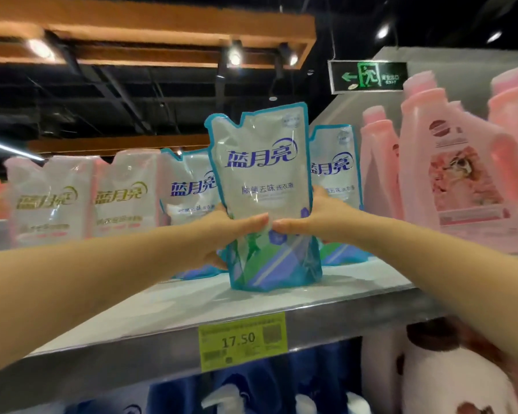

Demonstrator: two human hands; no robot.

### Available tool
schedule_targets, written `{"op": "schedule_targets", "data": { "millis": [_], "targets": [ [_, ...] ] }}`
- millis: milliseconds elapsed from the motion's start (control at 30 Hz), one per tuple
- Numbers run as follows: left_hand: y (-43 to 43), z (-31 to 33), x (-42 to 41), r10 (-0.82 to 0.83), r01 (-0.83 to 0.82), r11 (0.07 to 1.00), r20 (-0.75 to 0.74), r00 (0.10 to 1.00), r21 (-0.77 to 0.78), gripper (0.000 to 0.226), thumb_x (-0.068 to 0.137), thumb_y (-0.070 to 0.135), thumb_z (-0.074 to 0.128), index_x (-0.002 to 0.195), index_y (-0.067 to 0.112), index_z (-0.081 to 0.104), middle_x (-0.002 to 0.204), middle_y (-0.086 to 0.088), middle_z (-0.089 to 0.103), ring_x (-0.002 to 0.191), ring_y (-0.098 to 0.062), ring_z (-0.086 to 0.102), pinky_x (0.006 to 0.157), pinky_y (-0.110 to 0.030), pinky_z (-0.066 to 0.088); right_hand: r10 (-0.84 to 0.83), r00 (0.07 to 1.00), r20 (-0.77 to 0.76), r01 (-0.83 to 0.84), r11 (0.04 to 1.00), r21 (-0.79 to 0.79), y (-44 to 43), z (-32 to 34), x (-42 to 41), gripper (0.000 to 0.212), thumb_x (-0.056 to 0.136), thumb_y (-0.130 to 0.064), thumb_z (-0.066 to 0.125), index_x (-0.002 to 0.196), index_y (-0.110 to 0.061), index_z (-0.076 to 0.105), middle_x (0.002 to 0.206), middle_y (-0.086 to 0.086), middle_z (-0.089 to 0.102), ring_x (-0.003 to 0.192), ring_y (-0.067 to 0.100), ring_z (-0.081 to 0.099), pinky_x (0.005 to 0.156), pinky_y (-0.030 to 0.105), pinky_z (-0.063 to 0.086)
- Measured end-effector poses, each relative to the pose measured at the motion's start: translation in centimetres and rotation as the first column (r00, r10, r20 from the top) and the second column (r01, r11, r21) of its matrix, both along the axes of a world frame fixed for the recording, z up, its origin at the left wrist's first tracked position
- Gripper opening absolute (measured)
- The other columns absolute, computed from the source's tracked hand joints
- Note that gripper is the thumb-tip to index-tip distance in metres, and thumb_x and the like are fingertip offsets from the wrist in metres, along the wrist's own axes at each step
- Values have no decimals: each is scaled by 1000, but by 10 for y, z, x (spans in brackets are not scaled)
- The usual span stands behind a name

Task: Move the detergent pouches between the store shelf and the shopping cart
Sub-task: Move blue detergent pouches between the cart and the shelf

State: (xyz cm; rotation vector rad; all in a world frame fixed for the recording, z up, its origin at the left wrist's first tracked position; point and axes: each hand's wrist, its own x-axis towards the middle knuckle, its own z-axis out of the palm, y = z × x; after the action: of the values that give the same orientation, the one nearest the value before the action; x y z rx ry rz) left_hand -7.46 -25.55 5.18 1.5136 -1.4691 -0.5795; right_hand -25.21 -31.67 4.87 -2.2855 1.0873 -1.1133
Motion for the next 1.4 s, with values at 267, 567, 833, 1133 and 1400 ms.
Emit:
{"op": "schedule_targets", "data": {
  "millis": [267,567,833,1133,1400],
  "targets": [
    [22,-16,-1,93,-118,984,186,978,132,54,79,40,68,118,28,33,100,5,56,63,-17,67,44,-25,52,-240,857,-456,92,943,-321,46,-22,1,121,79,-47,68,142,-23,-33,116,11,49,87,26,51,72,32,42],
    [-23,-17,-1,216,-214,973,-11,976,82,72,72,30,79,128,16,37,123,-6,53,102,-25,60,62,-39,60,-217,718,-661,26,958,-287,18,-5,15,111,88,-35,60,138,-6,-35,99,14,63,86,29,59,69,33,44],
    [-49,-18,1,285,-278,955,-60,957,101,67,78,20,75,129,11,33,127,-12,50,103,-32,59,57,-39,59,-158,723,-672,1,974,-229,-12,3,22,112,87,-38,63,142,-11,-31,117,14,59,94,28,54,79,33,44],
    [-57,-23,10,296,-291,953,-53,954,80,70,77,26,75,132,14,32,124,-13,53,92,-31,64,76,-44,58,-113,791,-601,-12,980,-199,-21,-4,27,112,85,-37,65,144,-18,-29,130,10,54,93,25,52,82,32,44],
    [-52,-17,18,289,-285,951,-24,957,118,73,74,25,78,133,15,37,129,-12,52,100,-35,62,65,-44,60,-50,863,-502,-47,983,-178,-21,-4,32,103,87,-28,61,148,-21,-22,107,9,59,74,16,53,59,25,46]
  ]
}}
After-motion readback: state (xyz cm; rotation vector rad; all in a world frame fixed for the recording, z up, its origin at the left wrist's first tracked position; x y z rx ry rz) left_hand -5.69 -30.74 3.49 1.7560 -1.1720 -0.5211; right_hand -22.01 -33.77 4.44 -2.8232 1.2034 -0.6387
